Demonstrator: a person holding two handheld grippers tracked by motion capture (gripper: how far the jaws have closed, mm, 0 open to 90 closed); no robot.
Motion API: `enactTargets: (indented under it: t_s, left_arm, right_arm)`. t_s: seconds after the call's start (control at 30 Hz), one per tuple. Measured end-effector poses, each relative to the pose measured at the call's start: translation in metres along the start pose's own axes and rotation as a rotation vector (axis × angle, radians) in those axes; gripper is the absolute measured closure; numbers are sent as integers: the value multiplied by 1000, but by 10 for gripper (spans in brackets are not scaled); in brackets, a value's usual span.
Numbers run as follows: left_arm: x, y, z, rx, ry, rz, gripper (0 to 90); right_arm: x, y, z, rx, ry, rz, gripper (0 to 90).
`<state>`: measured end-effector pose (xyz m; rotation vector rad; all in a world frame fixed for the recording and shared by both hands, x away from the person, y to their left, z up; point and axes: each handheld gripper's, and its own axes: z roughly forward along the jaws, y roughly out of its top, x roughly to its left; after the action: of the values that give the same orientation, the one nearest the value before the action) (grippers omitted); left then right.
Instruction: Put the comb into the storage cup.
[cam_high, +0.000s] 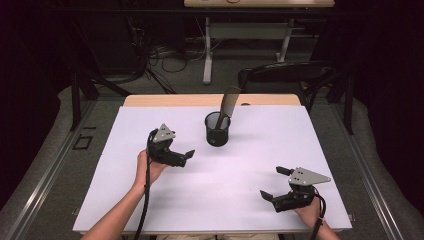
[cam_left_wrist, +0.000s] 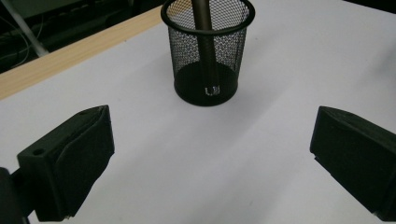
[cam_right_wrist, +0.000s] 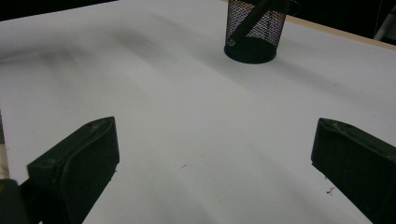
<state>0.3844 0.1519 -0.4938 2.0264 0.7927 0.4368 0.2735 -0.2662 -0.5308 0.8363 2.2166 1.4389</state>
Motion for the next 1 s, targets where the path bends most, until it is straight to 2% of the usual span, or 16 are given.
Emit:
enactTargets:
  t_s: [0.47, 0.53, 0.87, 1.0]
  left_arm:
    - [-5, -20, -24, 18, 8, -20, 0]
    - [-6, -23, -28, 26, 12, -9, 0]
    - [-8, -41, -43, 41, 19, -33, 0]
    - [-12, -46, -49, 47, 25, -26, 0]
  right_arm:
    - [0, 0, 0, 3, -5, -2, 6]
    - [0, 0, 1, 3, -3, -4, 6]
    - [0, 0, 1, 6, -3, -3, 6]
    - [0, 0, 1, 7, -4, -2, 6]
